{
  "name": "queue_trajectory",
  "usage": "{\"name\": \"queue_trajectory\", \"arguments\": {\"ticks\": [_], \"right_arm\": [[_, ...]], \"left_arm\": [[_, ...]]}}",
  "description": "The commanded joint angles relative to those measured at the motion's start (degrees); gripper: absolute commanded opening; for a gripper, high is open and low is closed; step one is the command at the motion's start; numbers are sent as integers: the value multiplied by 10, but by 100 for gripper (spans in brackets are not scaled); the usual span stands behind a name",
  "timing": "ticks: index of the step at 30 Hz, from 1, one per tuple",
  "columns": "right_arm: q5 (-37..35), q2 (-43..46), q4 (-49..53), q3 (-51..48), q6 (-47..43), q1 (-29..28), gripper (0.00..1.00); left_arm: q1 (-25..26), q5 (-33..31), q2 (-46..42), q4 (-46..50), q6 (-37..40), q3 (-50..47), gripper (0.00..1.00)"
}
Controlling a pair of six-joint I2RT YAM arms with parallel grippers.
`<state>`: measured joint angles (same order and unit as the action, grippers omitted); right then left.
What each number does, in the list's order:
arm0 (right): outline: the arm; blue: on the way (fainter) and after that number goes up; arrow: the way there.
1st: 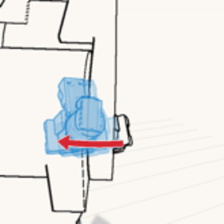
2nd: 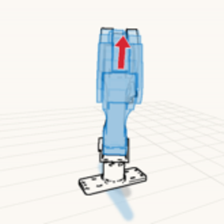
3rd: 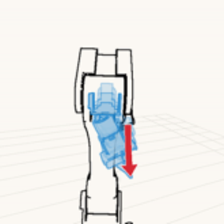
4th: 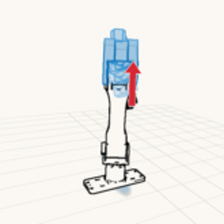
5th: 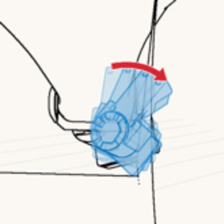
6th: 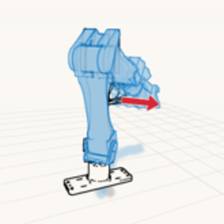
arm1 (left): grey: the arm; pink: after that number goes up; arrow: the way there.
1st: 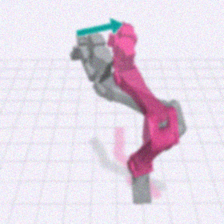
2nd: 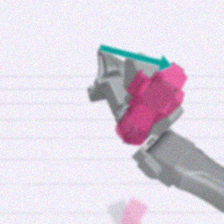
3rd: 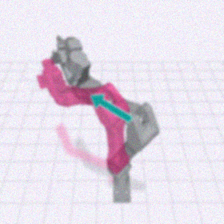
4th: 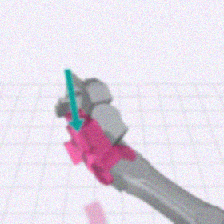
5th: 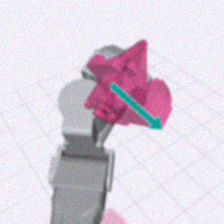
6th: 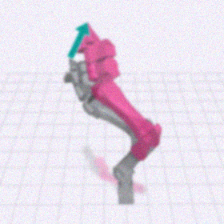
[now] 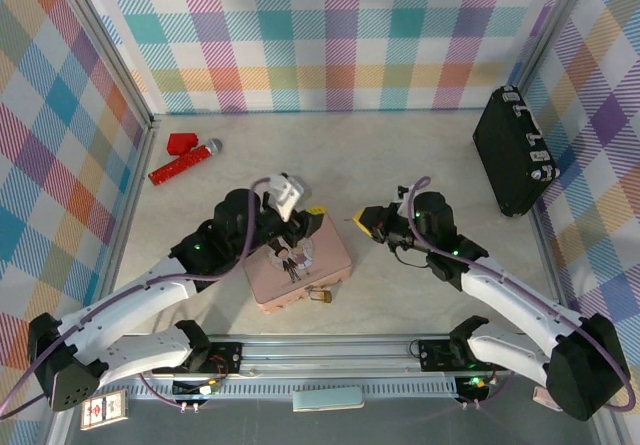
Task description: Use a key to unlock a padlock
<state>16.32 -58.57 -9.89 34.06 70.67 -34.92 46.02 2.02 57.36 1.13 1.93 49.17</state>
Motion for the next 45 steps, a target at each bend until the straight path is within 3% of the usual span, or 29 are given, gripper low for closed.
{"name": "queue_trajectory", "arguments": {"ticks": [1,7,13,22,45], "right_arm": [[-63,-16,-116,-16,-70,-31,0],[-134,-44,-292,-68,-105,-78,0],[-164,-76,-362,-76,-133,-108,0],[-151,-115,-433,-74,-121,-126,0],[-117,-142,-474,-67,-76,-131,0]], "left_arm": [[-26,-19,-21,14,-202,-32,50],[-62,61,-31,-77,-426,-106,51],[-62,105,-12,-216,-547,-159,50],[-62,111,8,-254,-601,-170,47],[-63,130,20,-270,-618,-154,36]]}}
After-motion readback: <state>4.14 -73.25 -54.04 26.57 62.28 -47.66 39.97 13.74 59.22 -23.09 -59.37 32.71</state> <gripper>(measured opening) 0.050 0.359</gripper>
